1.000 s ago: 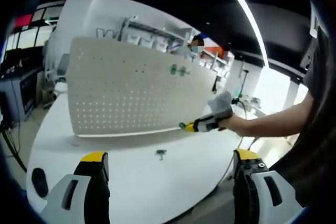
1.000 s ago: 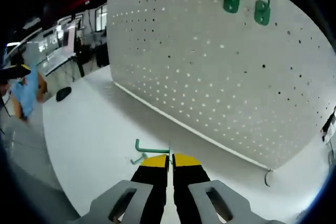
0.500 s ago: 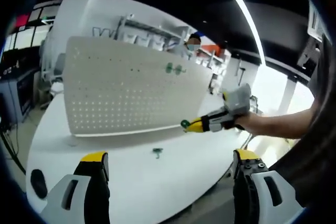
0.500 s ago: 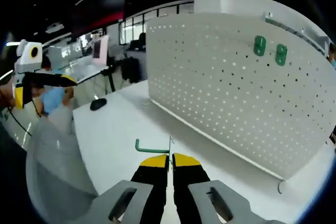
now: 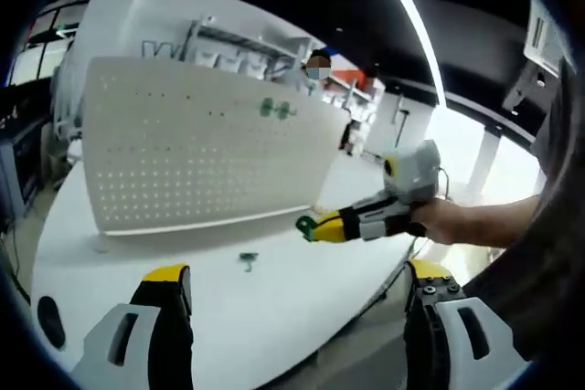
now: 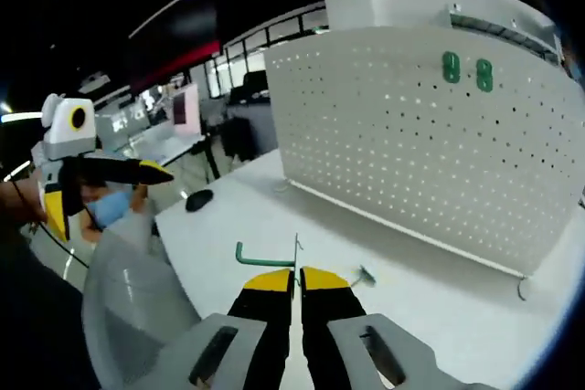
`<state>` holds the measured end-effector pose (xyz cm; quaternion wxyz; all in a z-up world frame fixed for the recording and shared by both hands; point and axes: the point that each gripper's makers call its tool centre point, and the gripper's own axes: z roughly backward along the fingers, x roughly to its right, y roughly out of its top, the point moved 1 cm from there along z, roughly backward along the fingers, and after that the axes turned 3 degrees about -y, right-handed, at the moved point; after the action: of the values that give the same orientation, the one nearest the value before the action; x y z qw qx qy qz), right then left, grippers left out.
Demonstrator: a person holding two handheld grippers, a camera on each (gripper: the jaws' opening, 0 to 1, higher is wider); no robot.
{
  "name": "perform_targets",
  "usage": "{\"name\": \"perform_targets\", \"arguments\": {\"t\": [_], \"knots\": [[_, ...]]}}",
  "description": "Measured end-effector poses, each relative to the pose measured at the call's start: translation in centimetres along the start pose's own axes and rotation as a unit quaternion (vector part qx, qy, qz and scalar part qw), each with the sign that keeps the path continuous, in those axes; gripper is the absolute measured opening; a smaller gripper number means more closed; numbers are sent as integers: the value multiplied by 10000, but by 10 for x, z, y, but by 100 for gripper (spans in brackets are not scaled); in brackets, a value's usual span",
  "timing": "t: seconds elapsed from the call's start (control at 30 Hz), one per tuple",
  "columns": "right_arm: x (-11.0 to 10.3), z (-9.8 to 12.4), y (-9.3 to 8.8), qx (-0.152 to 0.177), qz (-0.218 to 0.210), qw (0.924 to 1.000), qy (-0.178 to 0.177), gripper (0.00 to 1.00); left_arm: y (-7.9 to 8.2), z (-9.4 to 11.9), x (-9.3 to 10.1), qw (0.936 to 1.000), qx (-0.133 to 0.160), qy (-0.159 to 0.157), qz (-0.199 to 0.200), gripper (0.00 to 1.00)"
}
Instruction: Insert the hook assembly into the mounting plate slot until the hook locks in place.
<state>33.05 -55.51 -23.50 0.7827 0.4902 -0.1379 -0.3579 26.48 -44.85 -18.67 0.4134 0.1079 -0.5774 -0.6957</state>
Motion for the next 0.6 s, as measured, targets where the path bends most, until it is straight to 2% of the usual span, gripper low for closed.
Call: {"name": "perform_targets", "arguments": {"t": [0.1, 0.17, 0.27, 0.4, 0.5, 0.6], "knots": [[-11, 5, 6, 141, -73, 9997, 195, 0, 4, -2, 1, 9998, 75, -122, 150, 97], [-19, 6, 16, 503, -485, 9965, 451, 0, 9, -2, 0, 9994, 145, -181, 241, 97], [-32, 10, 26, 778, -1119, 9856, 1005, 0, 17, -2, -2, 9984, 272, -287, 395, 96], [-43, 13, 34, 918, -964, 9823, 1315, 0, 30, -1, -4, 9964, 442, -468, 558, 91], [-54, 18, 46, 1106, -1115, 9726, 1711, 0, 36, 2, -4, 9966, 424, -545, 443, 82], [-59, 20, 53, 1194, -1183, 9668, 1925, 0, 43, 3, -4, 9957, 497, -617, 480, 83]]}}
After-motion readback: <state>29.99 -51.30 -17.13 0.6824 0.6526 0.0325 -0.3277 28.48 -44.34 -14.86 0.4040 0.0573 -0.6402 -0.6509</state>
